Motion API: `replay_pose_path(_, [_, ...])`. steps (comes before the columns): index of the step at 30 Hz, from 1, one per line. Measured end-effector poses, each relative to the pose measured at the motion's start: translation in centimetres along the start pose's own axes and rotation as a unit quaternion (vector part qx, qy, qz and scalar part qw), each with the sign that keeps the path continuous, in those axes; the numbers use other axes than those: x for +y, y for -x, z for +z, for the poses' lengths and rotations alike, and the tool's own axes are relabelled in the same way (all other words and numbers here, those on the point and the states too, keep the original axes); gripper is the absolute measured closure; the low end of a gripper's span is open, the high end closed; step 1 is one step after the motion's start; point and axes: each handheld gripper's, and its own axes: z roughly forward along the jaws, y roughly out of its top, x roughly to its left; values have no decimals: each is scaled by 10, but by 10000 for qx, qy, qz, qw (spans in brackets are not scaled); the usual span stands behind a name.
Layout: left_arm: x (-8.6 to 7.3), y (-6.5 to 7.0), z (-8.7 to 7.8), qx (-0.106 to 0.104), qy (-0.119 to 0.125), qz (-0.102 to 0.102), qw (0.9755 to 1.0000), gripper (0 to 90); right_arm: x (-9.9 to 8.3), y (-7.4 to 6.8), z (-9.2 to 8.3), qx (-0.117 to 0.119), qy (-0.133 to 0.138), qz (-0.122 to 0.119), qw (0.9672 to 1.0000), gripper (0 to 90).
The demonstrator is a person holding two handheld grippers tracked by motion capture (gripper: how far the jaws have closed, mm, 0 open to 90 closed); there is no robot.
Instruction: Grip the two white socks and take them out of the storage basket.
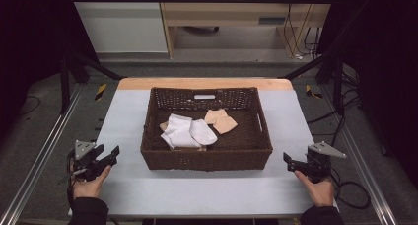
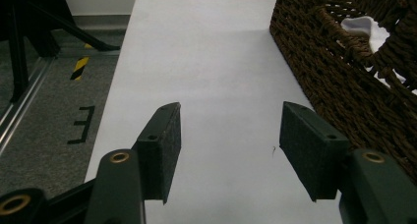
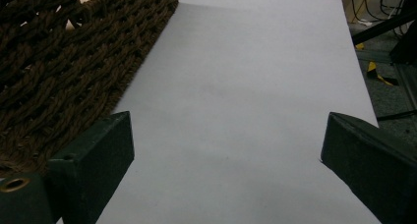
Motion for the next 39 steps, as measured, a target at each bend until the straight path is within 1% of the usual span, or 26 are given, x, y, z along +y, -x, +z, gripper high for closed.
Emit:
replay_pose_path(2, [4,1,-3,-58,45,-21,10000,408,0,0,-1,-17,15,-15,10000,61])
replay_pose_path(5, [11,6,-8,-186,194,-50,9996,406,1,1,-2,-21,29,-11,10000,62])
replay_pose_path(7, [16,8,-10,-293,250,-71,9992,401,1,0,-2,-43,28,-53,10000,62])
replay_pose_path(8, [16,8,-10,-293,250,-71,9992,398,1,0,-2,-43,28,-53,10000,62])
replay_pose_path(10, [23,11,-13,-431,305,-134,9985,393,0,0,-1,-66,-17,-96,9999,62])
replay_pose_path(14, [29,14,-17,-499,355,-164,9980,399,1,-1,-1,-80,-34,-103,9999,62])
replay_pose_path(15, [33,15,-19,-535,405,-168,9976,398,0,0,-1,-102,-31,-129,9999,62])
replay_pose_path(16, [33,15,-19,-535,405,-168,9976,398,0,0,-1,-108,-27,-133,9998,62])
replay_pose_path(17, [38,17,-22,-575,467,-174,9971,397,0,0,-1,-118,-34,-144,9998,61])
replay_pose_path(21, [45,19,-29,-743,619,-159,9952,393,0,-1,0,-106,-65,-182,9998,62])
replay_pose_path(27, [56,25,-35,-809,736,-81,9940,391,0,-1,0,-117,-62,-154,9998,60])
replay_pose_path(32, [65,32,-41,-852,850,-37,9927,388,0,-2,1,-132,-75,-186,9997,58])
replay_pose_path(35, [70,36,-41,-866,857,64,9925,384,0,-2,1,-104,-82,-182,9997,59])
replay_pose_path(39, [78,41,-40,-880,899,126,9920,383,0,-1,2,-118,-86,-176,9997,58])
